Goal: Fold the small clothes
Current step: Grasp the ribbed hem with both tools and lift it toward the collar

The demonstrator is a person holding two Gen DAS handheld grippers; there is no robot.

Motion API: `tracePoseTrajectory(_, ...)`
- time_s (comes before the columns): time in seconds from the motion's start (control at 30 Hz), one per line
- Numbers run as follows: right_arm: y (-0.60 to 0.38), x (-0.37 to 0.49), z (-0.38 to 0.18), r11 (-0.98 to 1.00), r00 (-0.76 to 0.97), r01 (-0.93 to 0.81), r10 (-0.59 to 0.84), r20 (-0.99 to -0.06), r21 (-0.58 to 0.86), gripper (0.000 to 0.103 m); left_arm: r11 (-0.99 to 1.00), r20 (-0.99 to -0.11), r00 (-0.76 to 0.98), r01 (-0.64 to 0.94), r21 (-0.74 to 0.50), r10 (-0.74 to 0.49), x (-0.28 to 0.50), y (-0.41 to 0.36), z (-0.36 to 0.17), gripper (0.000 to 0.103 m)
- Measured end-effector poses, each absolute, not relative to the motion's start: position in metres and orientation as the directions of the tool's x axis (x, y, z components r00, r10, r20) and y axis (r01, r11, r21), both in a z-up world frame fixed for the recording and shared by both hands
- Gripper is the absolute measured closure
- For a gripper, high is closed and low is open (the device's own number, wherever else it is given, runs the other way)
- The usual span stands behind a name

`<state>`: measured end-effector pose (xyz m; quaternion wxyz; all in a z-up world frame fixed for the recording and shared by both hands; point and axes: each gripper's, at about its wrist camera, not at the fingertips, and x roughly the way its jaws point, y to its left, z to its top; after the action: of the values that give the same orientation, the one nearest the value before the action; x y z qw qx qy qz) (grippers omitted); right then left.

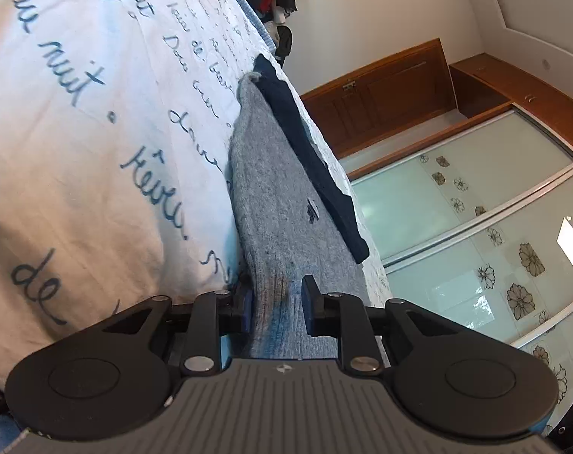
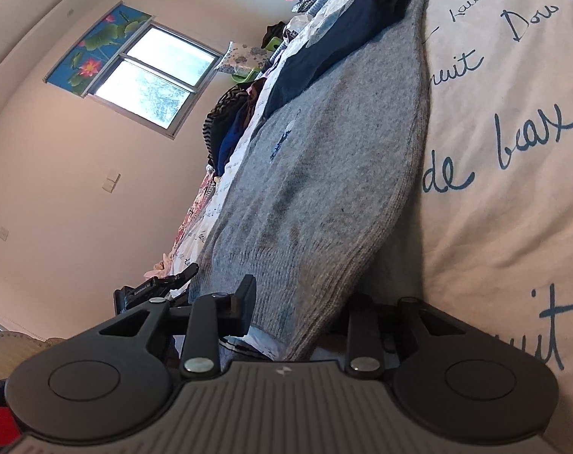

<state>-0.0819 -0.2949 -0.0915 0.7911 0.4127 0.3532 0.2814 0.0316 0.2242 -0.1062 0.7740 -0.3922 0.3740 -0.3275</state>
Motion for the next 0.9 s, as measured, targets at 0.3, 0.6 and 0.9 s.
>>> tracePoseTrajectory(0.3,-0.302,-0.08,-0.098,0.454,0.595,-0.14,0.749,-0.292,0.88,0.073,0.513,-0.318,0.539,0.258,-0.819,-0.78,0.027,0.221,-0.098,0.093)
tracePoseTrajectory(0.6,-0.289,-0.085,-0.081,0.566,0.616,-0.159,0.697,-0.367,0.809,0.097,0.548,-0.306,0.569,0.321,-0.772,-0.763,0.018,0.219,-0.08,0.098)
tracePoseTrajectory(0.9,-0.292,-0.074,-0.055,0.532,0.64,-0.226,0.713,-0.287,0.816,0.097,0.502,-0.206,0.585,0.404,-0.765,-0.784,0.028,0.201,-0.044,0.098)
